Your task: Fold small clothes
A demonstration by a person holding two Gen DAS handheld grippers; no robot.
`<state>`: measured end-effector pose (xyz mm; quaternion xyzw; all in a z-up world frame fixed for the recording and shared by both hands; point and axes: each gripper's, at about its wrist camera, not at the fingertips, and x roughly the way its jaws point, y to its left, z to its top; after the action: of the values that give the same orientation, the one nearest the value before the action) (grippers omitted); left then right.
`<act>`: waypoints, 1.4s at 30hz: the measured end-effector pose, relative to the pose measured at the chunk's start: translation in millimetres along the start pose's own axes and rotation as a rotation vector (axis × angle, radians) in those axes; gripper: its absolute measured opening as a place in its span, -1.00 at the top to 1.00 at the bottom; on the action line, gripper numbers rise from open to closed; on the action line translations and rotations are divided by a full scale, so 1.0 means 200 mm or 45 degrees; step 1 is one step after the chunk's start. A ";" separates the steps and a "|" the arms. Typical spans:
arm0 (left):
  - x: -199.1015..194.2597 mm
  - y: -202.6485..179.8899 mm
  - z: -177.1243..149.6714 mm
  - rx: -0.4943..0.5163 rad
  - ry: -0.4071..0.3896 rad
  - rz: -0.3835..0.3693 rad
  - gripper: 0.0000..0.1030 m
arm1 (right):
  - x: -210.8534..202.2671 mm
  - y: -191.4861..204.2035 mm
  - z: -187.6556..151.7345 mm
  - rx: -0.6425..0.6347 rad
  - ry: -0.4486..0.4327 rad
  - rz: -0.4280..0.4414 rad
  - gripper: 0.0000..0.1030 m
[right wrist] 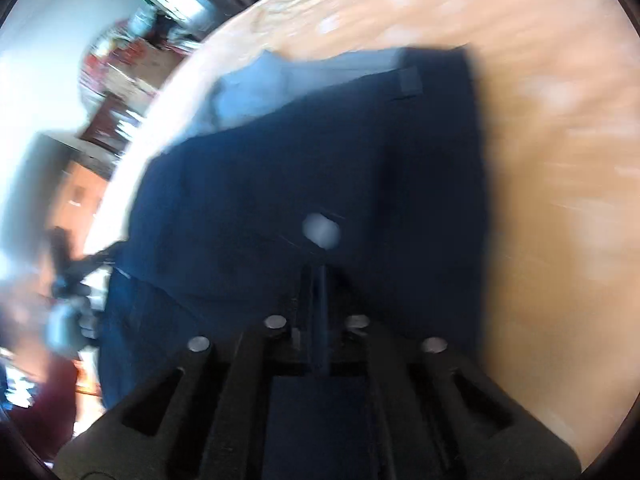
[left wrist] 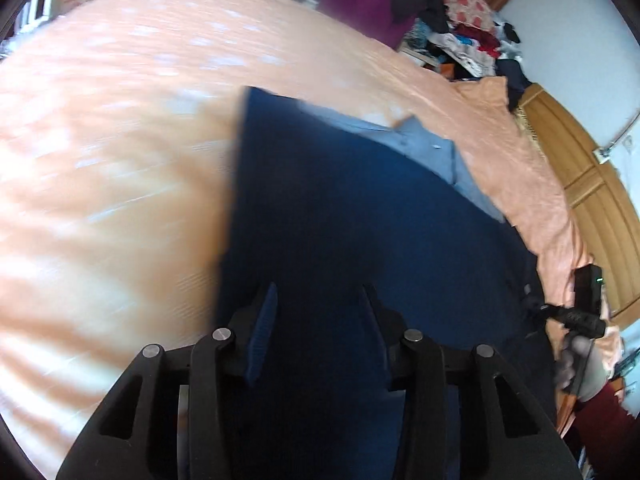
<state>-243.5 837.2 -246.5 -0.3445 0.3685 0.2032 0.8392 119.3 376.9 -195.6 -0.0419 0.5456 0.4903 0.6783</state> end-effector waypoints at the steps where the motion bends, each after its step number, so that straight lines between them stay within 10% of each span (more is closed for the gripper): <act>1: -0.06 0.06 -0.04 -0.028 -0.003 0.029 0.11 | -0.10 -0.03 -0.06 0.014 0.000 -0.028 0.70; 3: -0.24 0.19 -0.15 -0.084 -0.013 0.116 0.03 | -0.25 -0.06 -0.18 0.039 -0.019 -0.005 0.44; 7: -0.52 0.32 -0.43 -0.118 -0.004 -0.007 0.02 | -0.53 -0.15 -0.50 0.148 -0.063 0.067 -0.01; 17: -0.59 0.14 -0.83 0.012 0.102 -0.223 -0.07 | -0.53 -0.18 -0.89 0.291 0.007 0.179 0.01; 42: -0.69 0.06 -1.00 0.045 0.149 -0.488 -0.03 | -0.46 0.02 -1.04 0.198 0.121 0.340 0.01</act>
<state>-435.2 688.5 -245.5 -0.4048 0.3478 0.0128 0.8456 -22.3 198.8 -205.8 0.0603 0.6143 0.5298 0.5817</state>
